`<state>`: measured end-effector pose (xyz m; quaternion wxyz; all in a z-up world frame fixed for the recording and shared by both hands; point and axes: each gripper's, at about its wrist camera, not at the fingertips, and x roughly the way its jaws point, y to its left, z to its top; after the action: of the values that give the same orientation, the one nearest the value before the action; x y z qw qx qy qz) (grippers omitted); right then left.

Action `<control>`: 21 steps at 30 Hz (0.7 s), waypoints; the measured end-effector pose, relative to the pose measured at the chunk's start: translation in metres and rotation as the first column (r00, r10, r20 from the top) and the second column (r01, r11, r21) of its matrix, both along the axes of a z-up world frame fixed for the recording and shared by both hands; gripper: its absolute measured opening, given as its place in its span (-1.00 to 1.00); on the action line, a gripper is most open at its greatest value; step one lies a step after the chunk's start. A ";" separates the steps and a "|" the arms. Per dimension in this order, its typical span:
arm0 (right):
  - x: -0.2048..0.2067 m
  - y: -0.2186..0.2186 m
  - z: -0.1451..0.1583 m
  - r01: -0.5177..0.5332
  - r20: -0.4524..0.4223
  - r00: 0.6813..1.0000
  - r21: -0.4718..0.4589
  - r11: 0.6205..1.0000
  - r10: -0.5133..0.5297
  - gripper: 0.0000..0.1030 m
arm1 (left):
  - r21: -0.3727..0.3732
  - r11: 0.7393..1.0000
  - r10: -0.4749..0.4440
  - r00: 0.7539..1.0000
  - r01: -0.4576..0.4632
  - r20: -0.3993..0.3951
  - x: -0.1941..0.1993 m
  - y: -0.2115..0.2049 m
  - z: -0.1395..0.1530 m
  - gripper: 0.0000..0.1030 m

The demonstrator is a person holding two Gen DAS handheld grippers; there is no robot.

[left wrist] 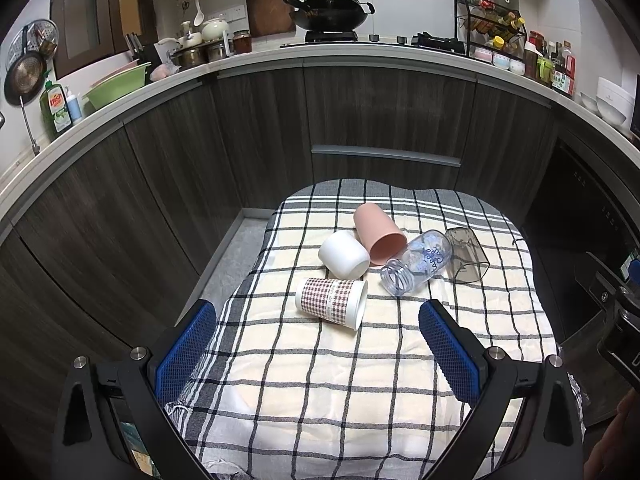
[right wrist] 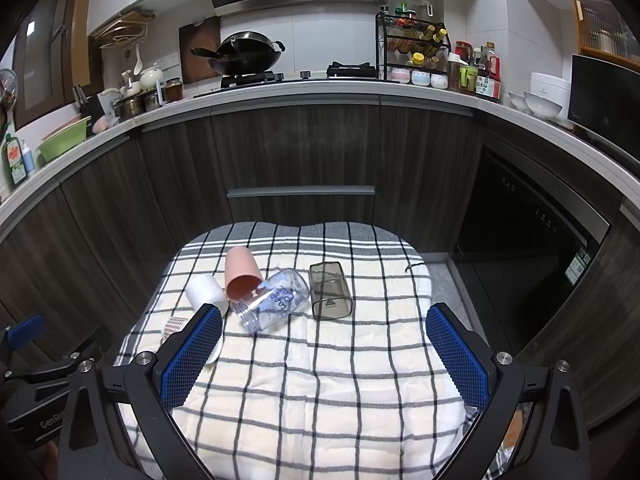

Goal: Flip cup upside down

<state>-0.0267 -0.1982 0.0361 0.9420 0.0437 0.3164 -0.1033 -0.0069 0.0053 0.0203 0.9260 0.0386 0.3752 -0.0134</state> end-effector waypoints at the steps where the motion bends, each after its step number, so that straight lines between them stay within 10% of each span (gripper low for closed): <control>1: 0.000 0.000 0.001 0.000 -0.001 1.000 0.000 1.000 0.000 0.99 | 0.000 1.000 0.000 1.000 0.000 0.000 0.000 0.000 0.000 1.00; 21: 0.006 -0.001 -0.013 0.002 -0.018 1.000 0.005 1.000 -0.002 0.99 | -0.002 1.000 0.001 1.000 -0.001 -0.018 0.005 0.002 -0.008 1.00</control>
<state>-0.0206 -0.1989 0.0234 0.9389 0.0454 0.3251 -0.1038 -0.0023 0.0073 0.0124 0.9227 0.0375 0.3834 -0.0137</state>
